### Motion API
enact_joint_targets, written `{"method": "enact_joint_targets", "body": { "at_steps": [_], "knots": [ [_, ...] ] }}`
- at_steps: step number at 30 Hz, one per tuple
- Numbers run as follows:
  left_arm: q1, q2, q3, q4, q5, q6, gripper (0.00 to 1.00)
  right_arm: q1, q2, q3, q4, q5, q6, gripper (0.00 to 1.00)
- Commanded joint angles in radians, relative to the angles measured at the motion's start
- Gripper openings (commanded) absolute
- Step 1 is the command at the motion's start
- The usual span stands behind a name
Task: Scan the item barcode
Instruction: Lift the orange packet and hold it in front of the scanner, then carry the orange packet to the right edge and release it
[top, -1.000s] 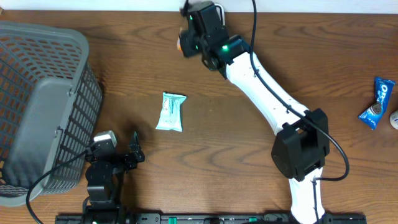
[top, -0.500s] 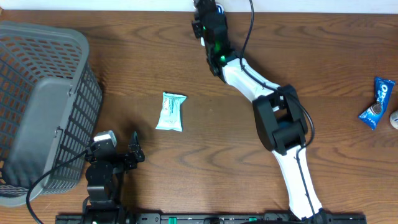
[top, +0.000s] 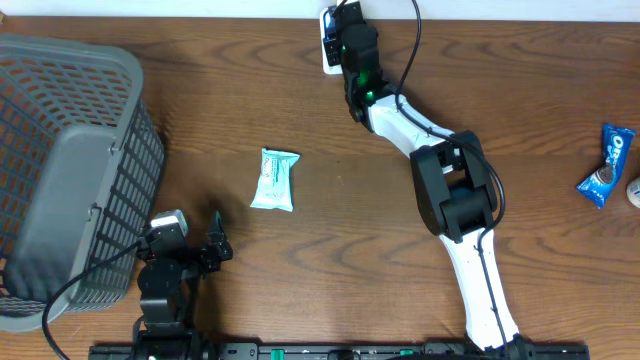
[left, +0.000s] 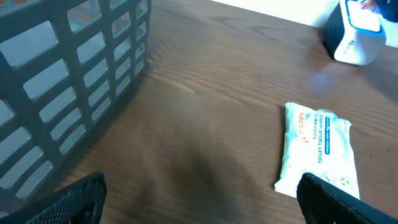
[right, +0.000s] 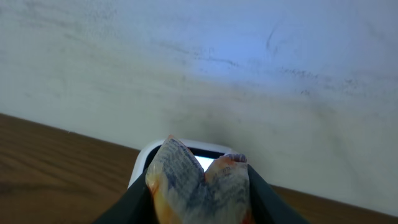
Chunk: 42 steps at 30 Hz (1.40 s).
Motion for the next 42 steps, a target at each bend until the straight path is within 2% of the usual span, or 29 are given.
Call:
{"method": "enact_joint_targets", "body": {
  "at_steps": [1,4,7,10,13,18,20,23,25,29,35,36,37,39,40,41,42],
  "knots": [
    [0.005,-0.002,-0.026,-0.006,-0.013,0.009,0.98,-0.005,-0.011,0.010,-0.010,-0.011,0.021,0.33],
    [0.005,-0.002,-0.026,-0.006,-0.013,0.009,0.98,-0.005,-0.037,0.010,-0.052,-0.008,0.032,0.33],
    [0.005,-0.002,-0.026,-0.006,-0.013,0.008,0.98,-0.011,-0.113,0.010,-0.168,0.015,0.035,0.32],
    [0.005,-0.002,-0.026,-0.006,-0.013,0.009,0.98,-0.026,-0.211,0.010,-0.321,0.129,0.033,0.31],
    [0.005,-0.002,-0.026,-0.006,-0.013,0.009,0.98,-0.055,-0.309,0.010,-0.495,0.261,-0.028,0.29],
    [0.005,-0.002,-0.026,-0.006,-0.013,0.008,0.98,-0.170,-0.406,0.010,-0.756,0.467,-0.055,0.27],
    [0.005,-0.002,-0.026,-0.006,-0.013,0.008,0.98,-0.257,-0.407,0.010,-0.837,0.511,-0.055,0.30],
    [0.005,-0.002,-0.026,-0.006,-0.013,0.009,0.98,-0.397,-0.389,0.009,-0.921,0.488,-0.022,0.26],
    [0.005,-0.002,-0.026,-0.006,-0.013,0.009,0.97,-0.498,-0.369,0.006,-0.957,0.394,0.036,0.24],
    [0.005,-0.002,-0.026,-0.006,-0.013,0.009,0.98,-0.649,-0.312,0.005,-0.996,0.172,0.093,0.29],
    [0.005,-0.002,-0.026,-0.006,-0.013,0.009,0.98,-0.787,-0.199,0.005,-1.011,0.141,0.117,0.32],
    [0.005,-0.002,-0.026,-0.006,-0.013,0.009,0.98,-0.797,-0.187,0.005,-1.009,0.141,0.117,0.33],
    [0.005,-0.002,-0.026,-0.006,-0.013,0.009,0.98,-0.805,-0.177,0.005,-1.008,0.141,0.117,0.41],
    [0.005,-0.002,-0.026,-0.006,-0.013,0.009,0.98,-0.813,-0.174,0.006,-1.000,0.141,0.116,0.67],
    [0.005,-0.002,-0.026,-0.006,-0.013,0.009,0.98,-0.812,-0.185,0.013,-1.002,0.141,0.110,0.85],
    [0.005,-0.002,-0.026,-0.006,-0.013,0.008,0.98,-0.809,-0.204,0.024,-1.009,0.141,0.105,0.97],
    [0.005,-0.002,-0.026,-0.006,-0.013,0.009,0.98,-0.804,-0.227,0.037,-1.019,0.140,0.106,0.99]
  ]
}}
